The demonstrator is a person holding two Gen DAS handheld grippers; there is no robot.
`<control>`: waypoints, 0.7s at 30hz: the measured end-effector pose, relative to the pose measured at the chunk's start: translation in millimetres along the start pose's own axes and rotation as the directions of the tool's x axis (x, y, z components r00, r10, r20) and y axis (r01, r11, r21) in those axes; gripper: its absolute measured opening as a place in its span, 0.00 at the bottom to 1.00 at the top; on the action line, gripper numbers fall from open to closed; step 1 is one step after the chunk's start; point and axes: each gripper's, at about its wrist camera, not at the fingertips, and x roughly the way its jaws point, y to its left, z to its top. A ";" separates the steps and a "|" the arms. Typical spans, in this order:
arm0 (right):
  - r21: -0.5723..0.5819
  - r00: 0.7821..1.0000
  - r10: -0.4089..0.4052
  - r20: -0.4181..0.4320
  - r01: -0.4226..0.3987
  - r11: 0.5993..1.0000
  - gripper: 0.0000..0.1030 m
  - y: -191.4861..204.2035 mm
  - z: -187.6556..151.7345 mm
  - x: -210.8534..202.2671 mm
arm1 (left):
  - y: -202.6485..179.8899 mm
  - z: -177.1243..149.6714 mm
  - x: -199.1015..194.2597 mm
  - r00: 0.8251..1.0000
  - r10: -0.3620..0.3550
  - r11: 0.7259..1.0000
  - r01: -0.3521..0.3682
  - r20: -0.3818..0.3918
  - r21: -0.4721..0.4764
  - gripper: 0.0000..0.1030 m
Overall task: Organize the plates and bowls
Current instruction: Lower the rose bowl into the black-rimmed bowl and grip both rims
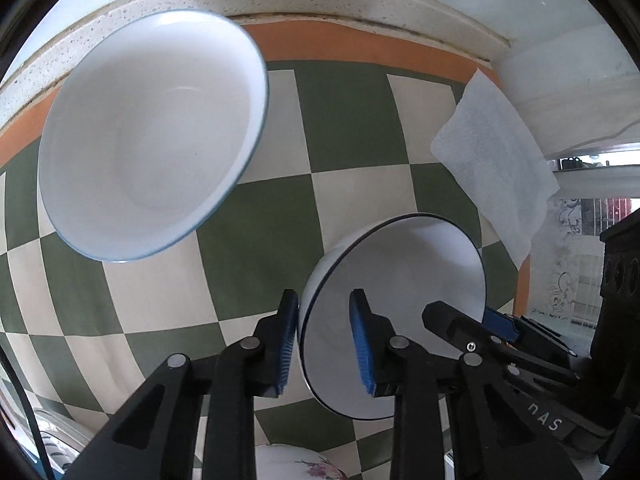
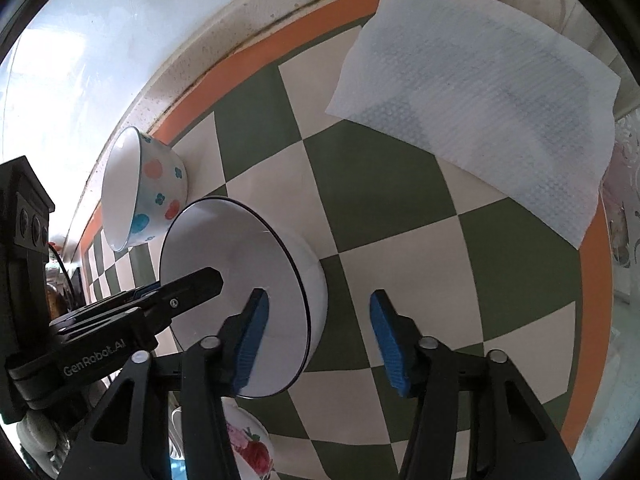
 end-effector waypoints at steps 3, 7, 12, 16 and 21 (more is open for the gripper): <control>-0.002 1.000 -0.003 0.004 0.003 1.000 0.28 1.8 -0.8 2.2 | 1.7 0.3 0.8 1.000 -0.002 1.000 0.002 0.003 -0.001 0.19; -0.008 1.000 -0.003 0.010 0.003 1.000 0.15 2.9 0.9 3.1 | 5.8 0.4 1.0 1.000 -0.007 1.000 0.007 0.002 -0.011 0.13; -0.018 1.000 -0.021 0.021 0.022 1.000 0.12 4.4 -0.4 1.7 | 6.8 -2.5 -1.0 1.000 -0.009 1.000 0.009 0.006 -0.018 0.13; -0.021 0.999 -0.021 0.024 0.022 1.000 0.12 4.0 -1.6 -1.8 | 5.0 -7.1 -6.8 1.000 -0.001 1.000 0.002 0.016 -0.004 0.13; -0.033 0.999 -0.018 0.032 0.019 0.999 0.12 7.8 -6.9 -13.6 | 1.2 -14.1 -17.8 0.999 -0.005 1.000 0.005 0.032 0.007 0.13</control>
